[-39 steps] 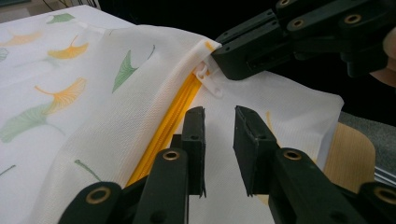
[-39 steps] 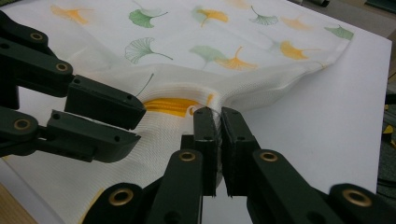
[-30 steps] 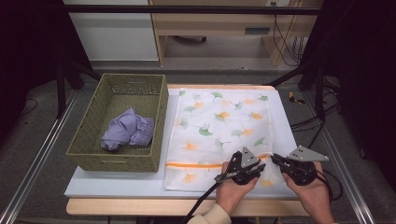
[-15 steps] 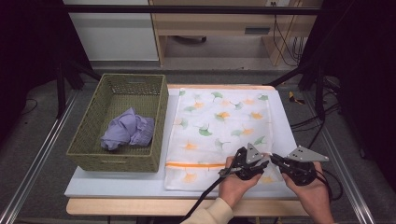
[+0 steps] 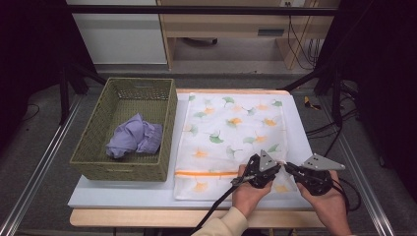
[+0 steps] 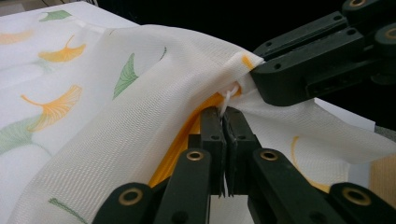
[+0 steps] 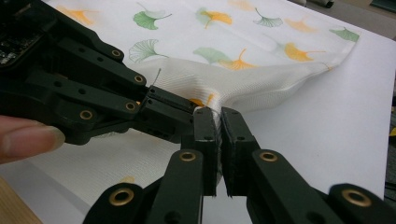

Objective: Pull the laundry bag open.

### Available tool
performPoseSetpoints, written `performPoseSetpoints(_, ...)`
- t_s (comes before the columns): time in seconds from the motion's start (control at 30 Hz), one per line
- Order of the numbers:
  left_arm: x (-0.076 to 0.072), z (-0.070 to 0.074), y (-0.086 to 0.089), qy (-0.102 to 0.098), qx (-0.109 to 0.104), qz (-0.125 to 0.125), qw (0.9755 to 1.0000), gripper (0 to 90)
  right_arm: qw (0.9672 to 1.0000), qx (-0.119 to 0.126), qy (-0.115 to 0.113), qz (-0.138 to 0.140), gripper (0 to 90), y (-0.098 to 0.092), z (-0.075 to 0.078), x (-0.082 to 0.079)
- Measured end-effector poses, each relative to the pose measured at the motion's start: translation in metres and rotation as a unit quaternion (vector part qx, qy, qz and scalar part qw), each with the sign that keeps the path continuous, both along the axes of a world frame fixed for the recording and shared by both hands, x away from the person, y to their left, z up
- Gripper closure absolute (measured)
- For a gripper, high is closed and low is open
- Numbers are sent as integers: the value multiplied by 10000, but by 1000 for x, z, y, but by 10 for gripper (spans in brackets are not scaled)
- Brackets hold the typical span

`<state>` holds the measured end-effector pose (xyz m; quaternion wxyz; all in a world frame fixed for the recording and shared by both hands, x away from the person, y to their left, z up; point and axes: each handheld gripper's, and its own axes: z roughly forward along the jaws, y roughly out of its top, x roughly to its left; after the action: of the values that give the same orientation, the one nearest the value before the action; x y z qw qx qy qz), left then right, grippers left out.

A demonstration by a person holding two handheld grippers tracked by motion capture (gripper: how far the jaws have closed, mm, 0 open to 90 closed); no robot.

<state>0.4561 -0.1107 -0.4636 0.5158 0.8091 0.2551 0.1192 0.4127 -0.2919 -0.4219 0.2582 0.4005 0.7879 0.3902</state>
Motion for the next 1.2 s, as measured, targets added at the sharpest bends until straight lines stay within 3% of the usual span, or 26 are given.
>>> performPoseSetpoints(0.17, -4, 1, -2, -151, 42, -10, 9999, 888, 10000, 8, -11, -18, 859, -1, 0, 0)
performPoseSetpoints(0.43, -3, 0, -4, -148, -128, 6, 9998, 842, 10000, 16, -6, -43, 860, -1, 1, -1)
performPoseSetpoints(0.6, -3, -1, -5, -236, -109, -17, 9997, 823, 10000, 22, -2, -59, 859, -2, 1, 0)
performPoseSetpoints(0.9, -2, -1, -5, -143, -227, 84, 9996, 886, 10000, 18, -11, -69, 860, -1, 0, -1)
performPoseSetpoints(1.2, -6, 5, -5, -76, -118, 215, 9997, 893, 9999, -7, -72, -156, 861, 1, 1, -2)
